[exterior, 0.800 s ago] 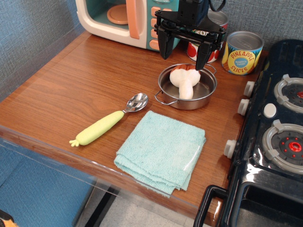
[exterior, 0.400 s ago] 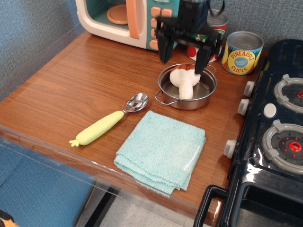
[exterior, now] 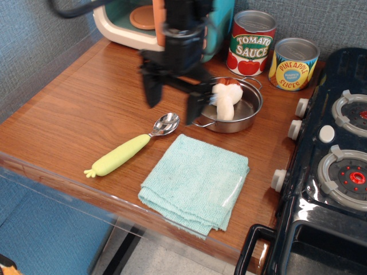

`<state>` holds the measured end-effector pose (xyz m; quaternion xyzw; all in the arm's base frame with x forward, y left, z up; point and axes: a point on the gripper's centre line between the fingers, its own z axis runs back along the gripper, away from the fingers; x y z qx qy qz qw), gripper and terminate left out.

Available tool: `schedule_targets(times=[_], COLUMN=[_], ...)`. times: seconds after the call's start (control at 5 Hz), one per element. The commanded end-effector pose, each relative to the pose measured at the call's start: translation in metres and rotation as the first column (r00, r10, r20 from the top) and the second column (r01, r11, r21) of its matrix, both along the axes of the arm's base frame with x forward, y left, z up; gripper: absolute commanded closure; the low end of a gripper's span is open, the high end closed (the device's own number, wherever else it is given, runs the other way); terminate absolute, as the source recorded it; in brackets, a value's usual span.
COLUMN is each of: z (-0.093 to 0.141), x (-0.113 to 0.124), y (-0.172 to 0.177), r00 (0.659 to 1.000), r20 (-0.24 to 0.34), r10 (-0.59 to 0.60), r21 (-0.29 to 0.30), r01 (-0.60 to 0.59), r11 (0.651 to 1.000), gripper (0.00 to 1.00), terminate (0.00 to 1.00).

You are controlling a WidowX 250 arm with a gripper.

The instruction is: Move the spoon in front of the left edge of the microwave

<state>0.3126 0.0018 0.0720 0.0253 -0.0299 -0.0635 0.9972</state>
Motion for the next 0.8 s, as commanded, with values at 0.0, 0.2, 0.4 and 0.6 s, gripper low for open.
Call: schedule_targets(times=[0.0, 0.2, 0.4, 0.6], z=[-0.003, -0.017, -0.035, -0.047], x=[-0.039, -0.041, -0.039, -0.037], y=[0.047, 0.054, 0.053, 0.049], r00=[0.997, 0.995, 0.994, 0.994], r20=[0.011, 0.004, -0.007, -0.026], r10=[-0.077, -0.096, -0.11, -0.107], r21=[0.042, 0.044, 0.065, 0.075], r01=[0.077, 0.096, 0.11, 0.109], r11=[0.996, 0.994, 0.992, 0.991], gripper=[0.0, 0.0, 0.0, 0.0], terminate=[0.0, 0.0, 0.0, 0.0])
